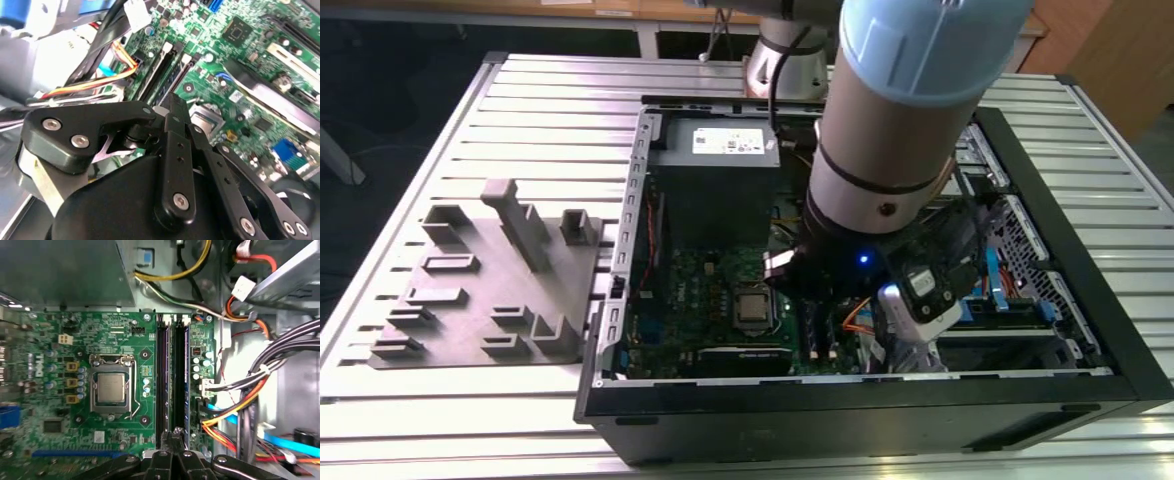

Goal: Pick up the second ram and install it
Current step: 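Press down the second ram until it locks into place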

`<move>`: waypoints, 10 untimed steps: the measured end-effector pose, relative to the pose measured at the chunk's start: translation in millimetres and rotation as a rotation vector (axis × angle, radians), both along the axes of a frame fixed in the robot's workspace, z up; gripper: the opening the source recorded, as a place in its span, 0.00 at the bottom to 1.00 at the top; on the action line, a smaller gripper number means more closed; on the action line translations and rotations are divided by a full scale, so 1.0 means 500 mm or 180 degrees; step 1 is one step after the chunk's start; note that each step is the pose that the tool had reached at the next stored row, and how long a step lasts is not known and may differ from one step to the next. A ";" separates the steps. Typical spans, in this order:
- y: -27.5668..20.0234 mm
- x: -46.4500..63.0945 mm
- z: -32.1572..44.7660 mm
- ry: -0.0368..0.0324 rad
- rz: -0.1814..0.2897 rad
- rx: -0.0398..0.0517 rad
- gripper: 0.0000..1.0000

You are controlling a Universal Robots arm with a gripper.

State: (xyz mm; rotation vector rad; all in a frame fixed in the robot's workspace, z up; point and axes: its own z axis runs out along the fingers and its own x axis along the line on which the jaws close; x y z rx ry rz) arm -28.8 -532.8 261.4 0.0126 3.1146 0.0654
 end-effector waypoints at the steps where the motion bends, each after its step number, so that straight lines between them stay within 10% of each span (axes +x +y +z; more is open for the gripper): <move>1: -0.0001 0.000 0.003 0.0000 0.0000 0.0000 0.07; 5: 0.0012 0.000 0.004 0.0000 0.0000 0.0000 0.07; 10: 0.0400 0.000 0.002 0.0000 0.0000 0.0001 0.07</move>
